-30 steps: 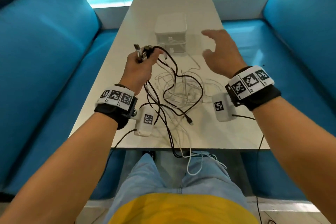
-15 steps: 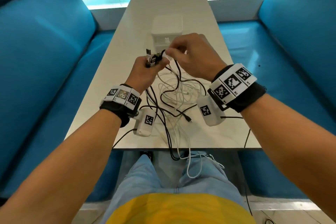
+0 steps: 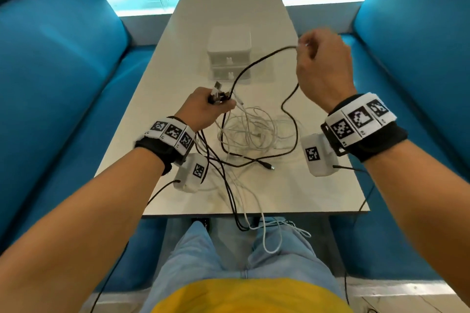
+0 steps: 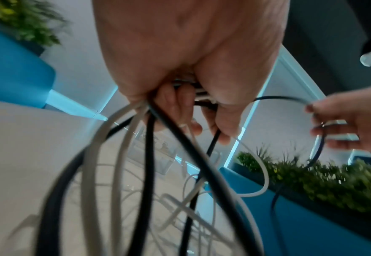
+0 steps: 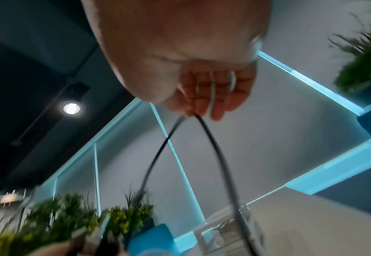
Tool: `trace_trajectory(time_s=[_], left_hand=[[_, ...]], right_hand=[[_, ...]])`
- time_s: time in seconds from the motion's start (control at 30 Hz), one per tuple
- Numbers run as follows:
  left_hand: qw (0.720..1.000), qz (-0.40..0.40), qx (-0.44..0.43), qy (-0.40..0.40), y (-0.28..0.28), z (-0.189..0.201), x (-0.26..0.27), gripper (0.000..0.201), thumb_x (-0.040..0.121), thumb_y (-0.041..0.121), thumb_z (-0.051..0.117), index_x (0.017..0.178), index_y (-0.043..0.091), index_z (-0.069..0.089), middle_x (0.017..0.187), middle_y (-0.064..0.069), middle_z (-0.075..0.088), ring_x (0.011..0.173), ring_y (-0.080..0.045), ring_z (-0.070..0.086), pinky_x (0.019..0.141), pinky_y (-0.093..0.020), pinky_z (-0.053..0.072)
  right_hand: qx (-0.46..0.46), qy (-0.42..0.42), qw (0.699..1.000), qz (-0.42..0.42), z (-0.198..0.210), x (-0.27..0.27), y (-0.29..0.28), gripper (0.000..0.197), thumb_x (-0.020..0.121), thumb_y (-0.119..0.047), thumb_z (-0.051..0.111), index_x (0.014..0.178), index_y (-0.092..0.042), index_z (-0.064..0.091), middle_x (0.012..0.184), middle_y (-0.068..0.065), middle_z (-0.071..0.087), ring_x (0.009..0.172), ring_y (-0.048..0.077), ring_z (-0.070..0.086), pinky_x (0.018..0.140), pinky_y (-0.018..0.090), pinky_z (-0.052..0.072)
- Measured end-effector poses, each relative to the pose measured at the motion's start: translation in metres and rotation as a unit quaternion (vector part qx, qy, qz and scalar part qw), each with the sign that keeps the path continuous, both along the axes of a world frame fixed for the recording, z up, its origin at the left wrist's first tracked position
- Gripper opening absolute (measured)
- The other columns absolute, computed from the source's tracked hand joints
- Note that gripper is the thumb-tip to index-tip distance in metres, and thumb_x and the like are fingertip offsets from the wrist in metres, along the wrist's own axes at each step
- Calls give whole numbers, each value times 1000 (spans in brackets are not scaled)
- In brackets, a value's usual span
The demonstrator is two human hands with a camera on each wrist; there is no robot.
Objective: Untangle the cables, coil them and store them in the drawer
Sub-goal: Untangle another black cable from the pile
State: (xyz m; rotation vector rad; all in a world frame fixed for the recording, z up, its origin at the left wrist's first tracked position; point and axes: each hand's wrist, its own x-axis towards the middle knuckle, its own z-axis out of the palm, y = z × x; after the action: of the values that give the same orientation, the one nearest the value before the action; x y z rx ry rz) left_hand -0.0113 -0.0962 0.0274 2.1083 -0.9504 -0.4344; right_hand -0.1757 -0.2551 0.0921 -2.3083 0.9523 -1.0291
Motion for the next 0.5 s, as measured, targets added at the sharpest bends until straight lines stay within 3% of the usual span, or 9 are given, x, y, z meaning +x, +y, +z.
trace_trajectory(time_s=[0.1, 0.17, 0.27, 0.33, 0.4, 0.5], left_hand=[[1000, 4, -19, 3, -2, 6, -8, 34, 85, 36, 69, 57, 22, 56, 49, 9, 45, 47, -4, 40, 53, -22, 32], [999, -18, -31, 1, -6, 11, -15, 36, 86, 33, 69, 56, 18, 54, 46, 12, 45, 44, -1, 39, 51, -21, 31], [996, -39, -71, 35, -10, 20, -21, 24, 87, 18, 66, 70, 4, 56, 57, 0, 41, 48, -6, 32, 53, -26, 27], [993, -34, -99, 58, -9, 25, -21, 23, 88, 16, 65, 78, -4, 60, 62, -3, 48, 52, -6, 39, 56, -25, 33], [991, -33, -110, 74, -6, 27, -22, 25, 89, 22, 66, 80, 0, 63, 57, 4, 51, 48, -2, 41, 53, -17, 35], [994, -33, -89, 60, -2, 16, -22, 24, 87, 28, 68, 72, 11, 61, 59, 3, 45, 48, -4, 38, 52, -19, 33]], right_hand=[[-67, 86, 993, 52, -5, 1, 14, 48, 91, -26, 53, 137, -16, 44, 134, 11, 44, 122, 27, 43, 103, 39, 35], [-134, 131, 973, 134, -10, 7, 32, 49, 93, -33, 50, 139, -17, 42, 136, 10, 43, 125, 27, 40, 103, 41, 31], [-173, 208, 938, 218, -17, 18, 47, 39, 97, -37, 44, 129, -16, 53, 124, 7, 57, 118, 25, 49, 96, 40, 35], [-169, 228, 933, 222, -13, 22, 48, 32, 99, -35, 40, 113, -16, 61, 104, 5, 66, 100, 26, 59, 80, 36, 38], [-170, 224, 936, 211, -5, 23, 46, 30, 100, -32, 40, 103, -16, 65, 93, 5, 69, 89, 28, 62, 71, 33, 37], [-145, 128, 969, 155, 8, 19, 37, 27, 99, -31, 43, 103, -19, 66, 95, 5, 71, 88, 29, 63, 73, 34, 44]])
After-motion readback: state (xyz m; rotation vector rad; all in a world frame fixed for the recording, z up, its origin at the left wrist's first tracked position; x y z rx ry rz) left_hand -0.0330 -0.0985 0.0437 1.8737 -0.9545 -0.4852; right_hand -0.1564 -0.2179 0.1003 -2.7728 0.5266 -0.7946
